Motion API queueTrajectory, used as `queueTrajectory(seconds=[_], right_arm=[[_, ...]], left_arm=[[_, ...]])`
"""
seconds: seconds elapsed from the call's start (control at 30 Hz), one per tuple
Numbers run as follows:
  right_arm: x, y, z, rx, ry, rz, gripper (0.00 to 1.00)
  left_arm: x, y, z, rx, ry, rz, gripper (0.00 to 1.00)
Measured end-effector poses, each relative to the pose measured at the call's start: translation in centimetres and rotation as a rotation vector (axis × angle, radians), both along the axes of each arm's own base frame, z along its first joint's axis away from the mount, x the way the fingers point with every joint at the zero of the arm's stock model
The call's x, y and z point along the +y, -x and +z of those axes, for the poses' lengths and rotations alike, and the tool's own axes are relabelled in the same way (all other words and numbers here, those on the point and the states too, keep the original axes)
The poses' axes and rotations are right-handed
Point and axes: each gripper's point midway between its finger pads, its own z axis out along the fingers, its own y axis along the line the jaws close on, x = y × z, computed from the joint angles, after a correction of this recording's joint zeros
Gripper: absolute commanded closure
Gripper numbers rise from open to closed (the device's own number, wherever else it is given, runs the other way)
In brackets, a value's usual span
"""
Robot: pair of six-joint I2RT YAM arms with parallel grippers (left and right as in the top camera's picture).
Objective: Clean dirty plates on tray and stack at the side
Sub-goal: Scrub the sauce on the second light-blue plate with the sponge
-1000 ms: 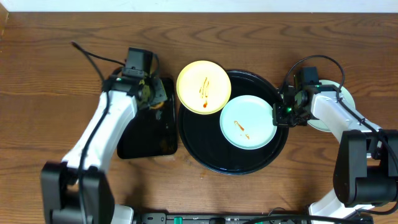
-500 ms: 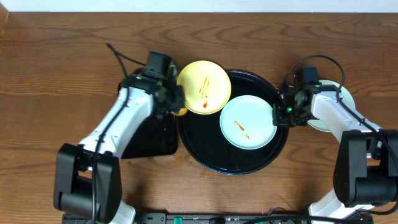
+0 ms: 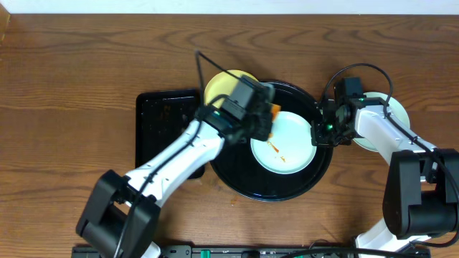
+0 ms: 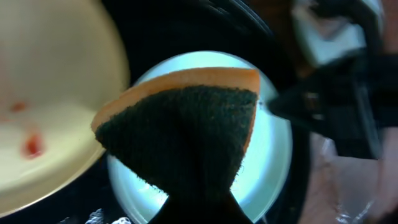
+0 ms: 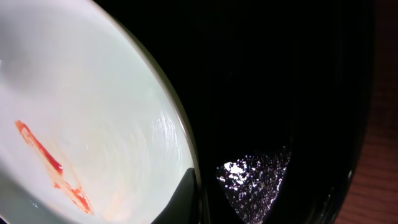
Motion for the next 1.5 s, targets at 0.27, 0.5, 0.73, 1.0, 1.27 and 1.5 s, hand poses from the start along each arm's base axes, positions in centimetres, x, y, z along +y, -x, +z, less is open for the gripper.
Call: queueTrajectory(seconds=[0.27, 0.5, 0.73, 1.0, 1.27, 1.5], right_arm=[[0.0, 0.0, 0.0, 0.001, 0.001, 0.0, 0.99], [0.0, 0.1, 0.0, 0.005, 0.001, 0.0, 0.99], [0.0, 0.2, 0.0, 0.007, 0.001, 0.0, 0.99], [-0.1, 0.2, -0.1, 0.009, 0.008, -0.001, 0.99], [-0.2, 0.6, -0.1, 0.025, 0.013, -0.001, 0.99], [-0.4, 0.9, -0.2, 0.036, 0.025, -0.002, 0.99]], left_arm=[[-4.3, 4.7, -5.2, 0.084, -0.075, -0.143, 0.93], [-6.6, 6.9, -8.2, 0.109, -0.095, -0.202, 0.92], [-6.5, 6.3, -10.1, 0.106, -0.13, -0.179, 0.92], [-5.5, 4.9, -10.5, 0.064, -0.189, -0.126, 0.92], [-3.0, 2.2, -10.5, 0.07, -0.216, -0.02, 0.92], [-0.8, 1.8, -10.8, 0.135, -0.261, 0.045, 0.92]])
